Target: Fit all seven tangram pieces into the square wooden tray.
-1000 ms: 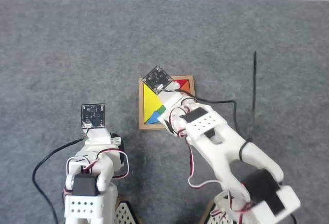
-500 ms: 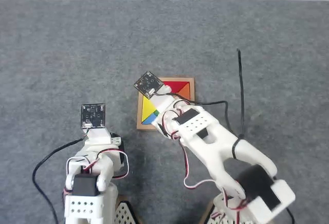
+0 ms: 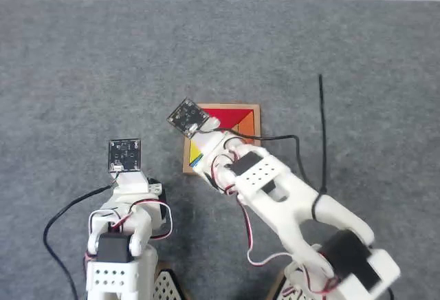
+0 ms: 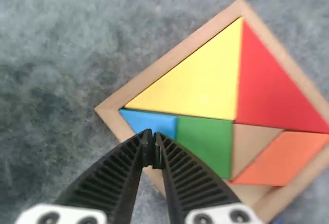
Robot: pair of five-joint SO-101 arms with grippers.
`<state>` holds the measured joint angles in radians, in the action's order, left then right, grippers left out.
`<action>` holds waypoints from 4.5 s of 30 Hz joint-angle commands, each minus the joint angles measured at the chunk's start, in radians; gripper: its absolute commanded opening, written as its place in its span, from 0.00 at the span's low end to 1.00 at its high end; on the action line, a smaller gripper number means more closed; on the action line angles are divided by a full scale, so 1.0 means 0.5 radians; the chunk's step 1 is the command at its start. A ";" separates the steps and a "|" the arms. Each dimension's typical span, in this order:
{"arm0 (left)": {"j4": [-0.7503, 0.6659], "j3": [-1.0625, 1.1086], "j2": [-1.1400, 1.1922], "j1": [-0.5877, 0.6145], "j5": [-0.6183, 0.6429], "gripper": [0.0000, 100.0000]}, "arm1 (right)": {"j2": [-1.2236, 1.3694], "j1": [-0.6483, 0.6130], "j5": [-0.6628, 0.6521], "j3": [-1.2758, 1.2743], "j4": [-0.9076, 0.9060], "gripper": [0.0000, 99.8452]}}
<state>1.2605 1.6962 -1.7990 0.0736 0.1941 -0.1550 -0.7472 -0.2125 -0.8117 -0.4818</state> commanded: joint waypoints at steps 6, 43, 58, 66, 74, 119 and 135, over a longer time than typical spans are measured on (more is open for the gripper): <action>0.003 -0.026 -0.040 0.012 -0.021 0.01 | 0.339 0.017 0.009 0.267 -0.097 0.01; 0.003 -0.026 -0.040 0.012 -0.021 0.01 | -0.606 0.836 -0.064 -0.288 -0.760 0.01; 0.003 -0.026 -0.040 0.012 -0.021 0.01 | -0.600 0.563 -0.129 -0.371 -0.621 0.17; 0.003 -0.026 -0.040 0.012 -0.021 0.01 | -0.594 0.600 -0.129 -0.420 -0.520 0.17; 0.003 -0.026 -0.040 0.012 -0.021 0.01 | -0.397 0.664 -0.132 -0.402 -0.514 0.17; 0.003 -0.026 -0.040 0.012 -0.021 0.01 | -0.118 1.306 -0.031 0.083 -0.876 0.02; 0.003 -0.026 -0.040 0.012 -0.021 0.01 | -0.462 1.106 -0.046 0.126 -0.848 0.15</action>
<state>1.2605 1.6962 -1.7990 0.0736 0.1941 -0.3023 -0.1749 -0.2386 -0.7887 -0.9221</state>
